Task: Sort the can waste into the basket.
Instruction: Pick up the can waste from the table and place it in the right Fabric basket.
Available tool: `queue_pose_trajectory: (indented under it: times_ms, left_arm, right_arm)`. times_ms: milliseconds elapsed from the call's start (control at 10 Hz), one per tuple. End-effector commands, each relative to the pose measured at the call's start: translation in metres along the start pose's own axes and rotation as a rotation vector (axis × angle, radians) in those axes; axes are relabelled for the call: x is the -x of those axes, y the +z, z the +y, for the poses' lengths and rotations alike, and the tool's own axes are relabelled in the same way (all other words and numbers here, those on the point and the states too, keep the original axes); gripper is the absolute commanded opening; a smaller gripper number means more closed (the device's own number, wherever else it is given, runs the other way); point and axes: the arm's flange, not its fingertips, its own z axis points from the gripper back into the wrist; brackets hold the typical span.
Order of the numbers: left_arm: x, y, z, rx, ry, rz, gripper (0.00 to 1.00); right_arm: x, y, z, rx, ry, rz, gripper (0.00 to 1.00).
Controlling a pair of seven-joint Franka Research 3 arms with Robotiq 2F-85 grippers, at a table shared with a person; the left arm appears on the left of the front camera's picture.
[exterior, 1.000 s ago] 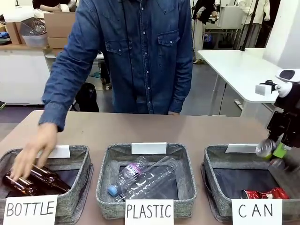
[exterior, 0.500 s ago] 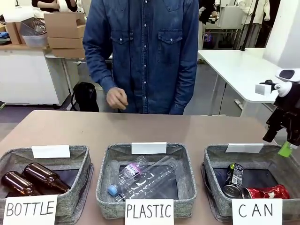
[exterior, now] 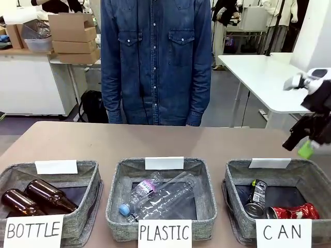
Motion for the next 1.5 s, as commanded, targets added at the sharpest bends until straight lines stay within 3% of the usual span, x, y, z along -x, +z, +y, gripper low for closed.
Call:
queue_pose_trajectory:
  times_ms: [0,100,400,500,1400]
  left_arm:
    - [0.002,0.0,-0.002,-0.007,0.005,0.003,1.0]
    - [0.002,0.0,-0.002,-0.007,0.005,0.003,1.0]
    - [0.002,0.0,-0.002,-0.007,0.005,0.003,1.0]
    - [0.002,0.0,-0.002,-0.007,0.005,0.003,1.0]
    - [0.002,0.0,-0.002,-0.007,0.005,0.003,1.0]
  right_arm:
    - [-0.015,0.035,-0.004,-0.367,-0.426,-0.617,1.0]
    - [-0.013,0.041,-0.009,-0.475,-0.417,-0.686,1.0]
    - [-0.033,0.033,-0.036,-0.416,-0.647,-0.835,1.0]
    - [-0.011,0.044,-0.023,-0.363,-0.344,-0.403,1.0]
    - [-0.011,0.044,-0.023,-0.363,-0.344,-0.403,1.0]
